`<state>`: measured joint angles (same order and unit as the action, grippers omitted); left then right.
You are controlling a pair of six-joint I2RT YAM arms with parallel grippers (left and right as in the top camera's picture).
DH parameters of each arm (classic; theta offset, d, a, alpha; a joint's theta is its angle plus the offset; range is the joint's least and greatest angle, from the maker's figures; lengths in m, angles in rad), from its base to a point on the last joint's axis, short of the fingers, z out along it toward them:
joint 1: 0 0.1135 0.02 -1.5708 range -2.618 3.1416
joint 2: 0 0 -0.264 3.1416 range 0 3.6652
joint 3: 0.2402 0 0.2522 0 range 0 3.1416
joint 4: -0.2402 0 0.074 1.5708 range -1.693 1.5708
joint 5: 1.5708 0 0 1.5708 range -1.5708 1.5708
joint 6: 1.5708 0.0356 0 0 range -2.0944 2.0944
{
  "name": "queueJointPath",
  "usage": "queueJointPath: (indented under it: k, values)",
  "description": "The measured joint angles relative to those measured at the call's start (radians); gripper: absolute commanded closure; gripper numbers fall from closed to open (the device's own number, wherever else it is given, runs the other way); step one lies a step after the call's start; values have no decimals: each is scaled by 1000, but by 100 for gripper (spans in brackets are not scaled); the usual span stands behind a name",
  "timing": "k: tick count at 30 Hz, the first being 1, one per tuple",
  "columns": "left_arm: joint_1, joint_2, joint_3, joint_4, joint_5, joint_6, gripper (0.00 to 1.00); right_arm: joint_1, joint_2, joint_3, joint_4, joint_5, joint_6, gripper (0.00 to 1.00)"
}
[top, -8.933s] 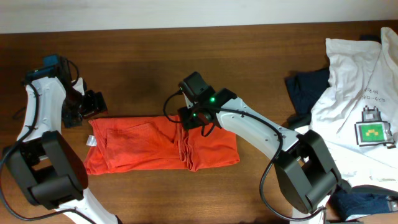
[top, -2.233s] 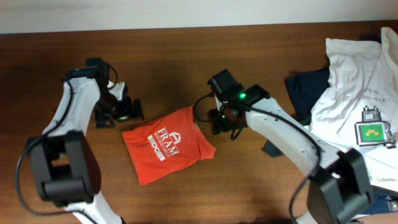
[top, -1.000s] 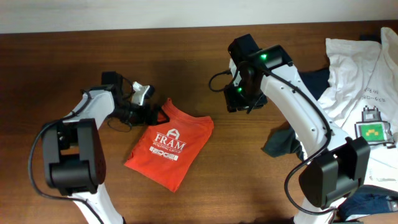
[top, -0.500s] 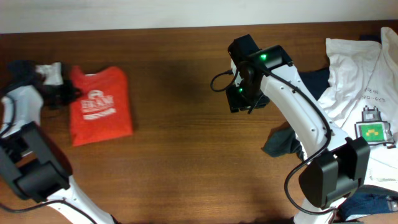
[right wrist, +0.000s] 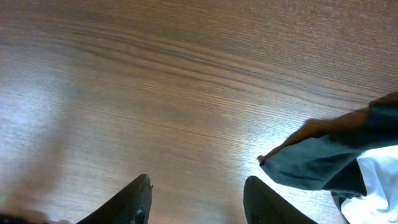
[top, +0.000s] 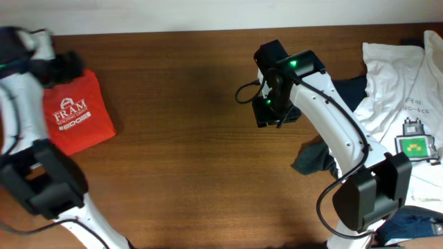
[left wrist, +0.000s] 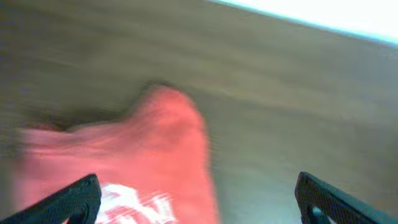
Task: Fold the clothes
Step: 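Push the folded shirt to the table's left edge with the left gripper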
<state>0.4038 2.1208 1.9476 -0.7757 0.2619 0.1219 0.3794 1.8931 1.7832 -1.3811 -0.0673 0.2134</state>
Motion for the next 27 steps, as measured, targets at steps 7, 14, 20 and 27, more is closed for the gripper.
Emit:
queueJointPath:
  k: [7,14,20,27]
  values:
    - [-247,71,-178,-218,-196,-52,1,0,-1,0,-26,0,1,48]
    - [-134,58,-349,-235,-248,-93,1,0,-1,0,-29,0,1,48]
    - [-45,58,-356,-225,-277,-92,1,0,-1,0,-29,0,5,21]
    - [-404,54,-347,-285,-263,-47,1,-144,-1,0,-13,-144,24,14]
